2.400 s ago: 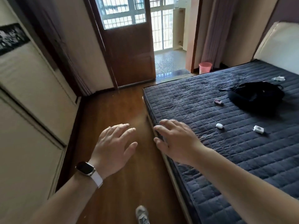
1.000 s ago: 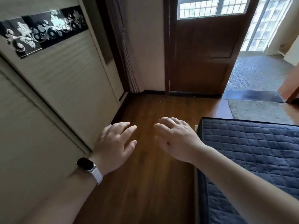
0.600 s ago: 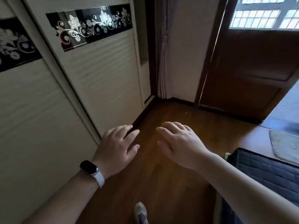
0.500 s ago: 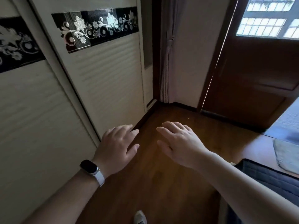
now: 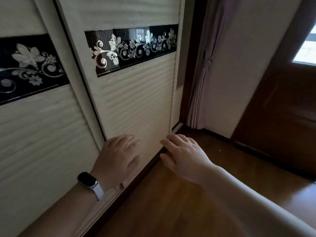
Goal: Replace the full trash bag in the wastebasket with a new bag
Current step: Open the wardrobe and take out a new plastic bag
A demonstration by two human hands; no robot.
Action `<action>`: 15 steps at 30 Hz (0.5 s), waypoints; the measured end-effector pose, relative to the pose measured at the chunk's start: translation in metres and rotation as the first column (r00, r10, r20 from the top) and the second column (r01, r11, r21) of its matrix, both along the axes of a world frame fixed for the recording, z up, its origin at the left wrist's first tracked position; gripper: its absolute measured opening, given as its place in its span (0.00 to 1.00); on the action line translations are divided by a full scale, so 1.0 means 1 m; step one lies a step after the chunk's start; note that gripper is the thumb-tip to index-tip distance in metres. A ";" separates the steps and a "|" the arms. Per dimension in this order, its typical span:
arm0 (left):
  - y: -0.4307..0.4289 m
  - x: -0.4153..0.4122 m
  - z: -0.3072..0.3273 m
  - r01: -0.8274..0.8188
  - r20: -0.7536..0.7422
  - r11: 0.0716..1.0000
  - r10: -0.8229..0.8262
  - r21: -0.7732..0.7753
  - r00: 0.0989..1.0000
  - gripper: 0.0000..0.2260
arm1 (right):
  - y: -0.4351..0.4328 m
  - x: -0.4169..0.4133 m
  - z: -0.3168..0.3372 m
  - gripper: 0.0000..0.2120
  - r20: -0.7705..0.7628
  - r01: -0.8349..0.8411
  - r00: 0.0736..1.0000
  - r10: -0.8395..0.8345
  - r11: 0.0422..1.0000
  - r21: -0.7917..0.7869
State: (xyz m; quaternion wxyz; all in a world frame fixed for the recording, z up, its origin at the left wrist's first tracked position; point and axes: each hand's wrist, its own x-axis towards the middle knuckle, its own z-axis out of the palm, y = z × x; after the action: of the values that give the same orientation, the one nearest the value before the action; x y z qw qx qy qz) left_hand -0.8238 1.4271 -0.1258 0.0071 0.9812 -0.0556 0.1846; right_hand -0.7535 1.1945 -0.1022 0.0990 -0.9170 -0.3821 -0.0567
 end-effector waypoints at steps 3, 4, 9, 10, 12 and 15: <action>0.023 0.026 0.001 -0.055 -0.009 0.999 0.055 -0.003 0.998 0.20 | 0.021 0.035 0.002 0.24 0.004 -0.040 0.999 0.040 0.999 0.019; 0.028 0.034 0.001 -0.076 -0.017 0.997 0.075 -0.004 0.997 0.21 | 0.027 0.046 0.001 0.24 0.003 -0.058 0.998 0.058 0.998 0.019; 0.049 0.079 -0.001 -0.142 -0.001 0.990 0.142 0.014 0.990 0.21 | 0.058 0.114 -0.003 0.24 0.015 -0.157 0.987 0.157 0.987 0.019; 0.054 0.090 0.001 -0.160 0.001 0.987 0.161 0.023 0.987 0.21 | 0.066 0.131 -0.004 0.24 0.024 -0.174 0.985 0.174 0.984 0.021; 0.066 0.112 0.005 -0.221 0.038 0.974 0.219 0.042 0.975 0.21 | 0.085 0.165 -0.006 0.24 0.042 -0.224 0.974 0.223 0.974 0.024; 0.084 0.144 0.014 -0.344 0.099 0.938 0.339 0.042 0.936 0.21 | 0.112 0.216 -0.002 0.24 0.046 -0.302 0.953 0.300 0.952 0.042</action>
State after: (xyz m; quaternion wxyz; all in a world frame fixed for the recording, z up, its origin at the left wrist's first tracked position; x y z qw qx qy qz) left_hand -0.6794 1.5113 -0.1121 -0.0562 0.9664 0.1100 0.2255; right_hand -0.5377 1.3067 -0.1038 0.1213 -0.8441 -0.5177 -0.0681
